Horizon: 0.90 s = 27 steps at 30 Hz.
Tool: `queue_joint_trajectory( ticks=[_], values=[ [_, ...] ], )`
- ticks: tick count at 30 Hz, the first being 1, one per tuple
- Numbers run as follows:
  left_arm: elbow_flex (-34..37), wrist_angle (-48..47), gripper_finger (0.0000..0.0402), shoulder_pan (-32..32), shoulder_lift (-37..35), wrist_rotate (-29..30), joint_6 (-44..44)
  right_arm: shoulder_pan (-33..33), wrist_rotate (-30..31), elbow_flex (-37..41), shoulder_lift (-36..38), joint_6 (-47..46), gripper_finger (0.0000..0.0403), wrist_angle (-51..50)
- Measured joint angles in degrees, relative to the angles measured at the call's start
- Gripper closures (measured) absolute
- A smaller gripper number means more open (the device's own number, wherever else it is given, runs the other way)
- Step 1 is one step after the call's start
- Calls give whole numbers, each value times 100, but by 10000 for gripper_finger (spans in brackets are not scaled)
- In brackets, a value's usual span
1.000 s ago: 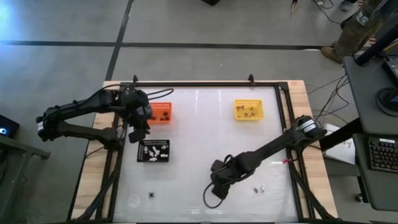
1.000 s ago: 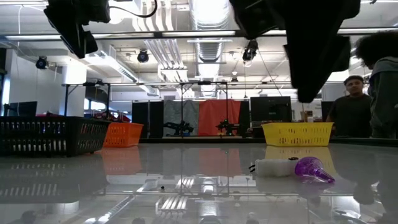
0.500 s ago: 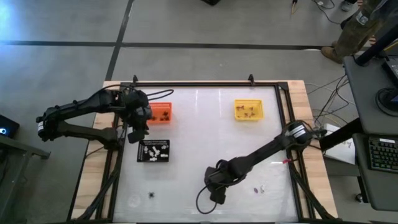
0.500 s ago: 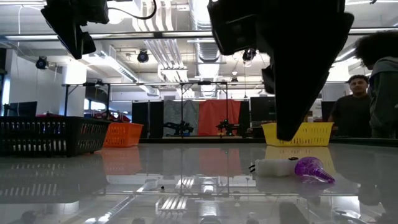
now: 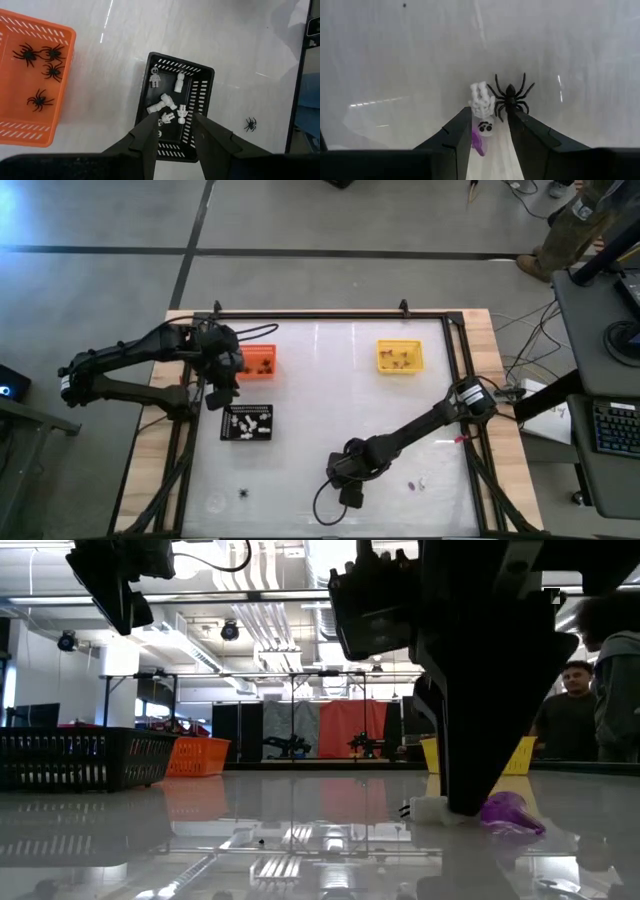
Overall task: Sort Halloween decoration
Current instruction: Put the black spider toy into the orange bin
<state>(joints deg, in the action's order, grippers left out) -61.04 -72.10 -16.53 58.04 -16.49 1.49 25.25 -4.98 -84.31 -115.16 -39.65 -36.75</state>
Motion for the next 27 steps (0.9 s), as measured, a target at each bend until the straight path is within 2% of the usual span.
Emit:
queue_joint_trajectory(
  ticks=[5,10,15,20,27],
  values=[
    [0,0,299,0,0,-1,73,-15,-18,23,-51,73,296,19],
    [0,0,299,0,0,0,75,-42,-149,23,-58,50,343,26],
    [0,2,299,0,0,0,75,-68,-483,26,-60,-446,385,15],
    [0,13,299,0,0,0,59,-65,-547,4,-67,-728,391,-11],
    [0,39,299,0,0,0,51,-116,-606,-51,137,-528,393,-565]
  ],
)
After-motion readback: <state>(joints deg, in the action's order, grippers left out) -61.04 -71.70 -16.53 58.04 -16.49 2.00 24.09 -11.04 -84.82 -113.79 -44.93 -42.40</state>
